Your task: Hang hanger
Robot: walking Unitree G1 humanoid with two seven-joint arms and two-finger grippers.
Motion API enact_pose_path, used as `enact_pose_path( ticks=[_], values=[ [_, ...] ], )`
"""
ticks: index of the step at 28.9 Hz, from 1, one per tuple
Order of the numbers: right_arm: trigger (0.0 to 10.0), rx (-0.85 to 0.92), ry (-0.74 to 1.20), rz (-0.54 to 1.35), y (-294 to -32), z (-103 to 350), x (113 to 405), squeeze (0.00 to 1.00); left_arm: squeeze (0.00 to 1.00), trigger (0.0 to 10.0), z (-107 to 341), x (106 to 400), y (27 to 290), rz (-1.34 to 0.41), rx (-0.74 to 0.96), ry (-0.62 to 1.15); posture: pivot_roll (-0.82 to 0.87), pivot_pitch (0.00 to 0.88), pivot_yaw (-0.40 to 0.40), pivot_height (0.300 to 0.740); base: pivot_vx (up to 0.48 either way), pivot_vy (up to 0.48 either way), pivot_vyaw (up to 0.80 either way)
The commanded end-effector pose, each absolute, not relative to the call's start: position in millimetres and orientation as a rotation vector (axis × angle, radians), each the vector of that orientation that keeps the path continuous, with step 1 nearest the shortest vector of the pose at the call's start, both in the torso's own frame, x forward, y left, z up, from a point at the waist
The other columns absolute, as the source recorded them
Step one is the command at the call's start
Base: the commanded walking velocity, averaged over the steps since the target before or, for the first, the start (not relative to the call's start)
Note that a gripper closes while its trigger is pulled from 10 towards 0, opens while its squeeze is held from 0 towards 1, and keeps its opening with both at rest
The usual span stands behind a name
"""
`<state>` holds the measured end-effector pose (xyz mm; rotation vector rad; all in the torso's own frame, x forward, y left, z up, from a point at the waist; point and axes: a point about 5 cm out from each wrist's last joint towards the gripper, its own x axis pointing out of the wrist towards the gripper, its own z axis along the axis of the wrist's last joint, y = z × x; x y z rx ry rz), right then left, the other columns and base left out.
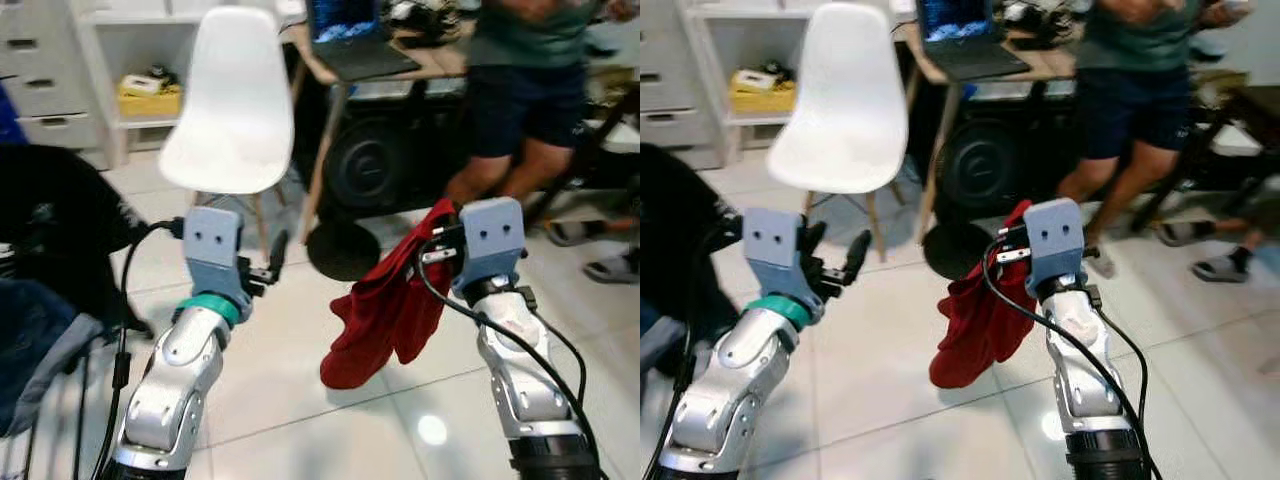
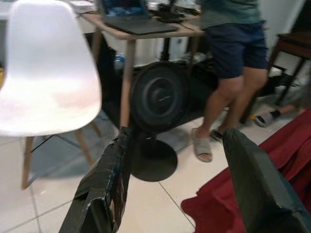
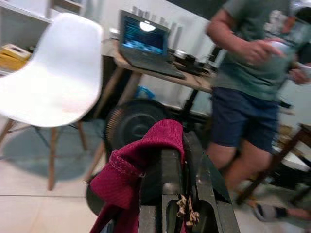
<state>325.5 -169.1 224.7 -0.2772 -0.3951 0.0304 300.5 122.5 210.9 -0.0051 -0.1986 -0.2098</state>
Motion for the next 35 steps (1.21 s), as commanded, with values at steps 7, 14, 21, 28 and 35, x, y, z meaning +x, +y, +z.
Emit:
enact_pose_path(
  ticks=[7, 14, 21, 28, 35],
  values=[
    [10.0, -0.275, -0.379, 0.033, -170.2, 214.8, 324.6, 0.00, 0.00, 10.0, 188.1, 299.9, 131.4, -0.176, 0.111, -0.115, -0.09, 0.131, 0.004, 0.740, 0.000, 0.000, -0.77],
    [10.0, -0.200, -0.289, 0.013, -166.5, 184.3, 324.3, 0.00, 0.00, 10.0, 167.6, 298.9, 142.3, -0.195, 0.208, -0.056, -0.07, 0.113, 0.047, 0.740, 0.000, 0.000, -0.77],
    [10.0, -0.174, -0.278, 0.014, -153.7, 175.5, 324.7, 0.00, 0.00, 10.0, 162.1, 303.4, 144.2, -0.210, 0.240, -0.047, -0.07, 0.095, 0.101, 0.740, 0.000, 0.000, -0.77],
    [10.0, -0.149, -0.276, 0.023, -144.0, 170.7, 324.0, 0.00, 0.00, 10.0, 164.2, 309.6, 145.0, -0.210, 0.209, -0.041, -0.07, 0.088, 0.122, 0.740, 0.000, 0.000, -0.77],
    [10.0, -0.149, -0.286, 0.008, -148.9, 172.2, 325.5, 0.00, 0.00, 10.0, 163.5, 309.3, 143.8, -0.216, 0.185, -0.048, -0.07, 0.095, 0.114, 0.740, 0.000, 0.000, -0.77]
  ],
)
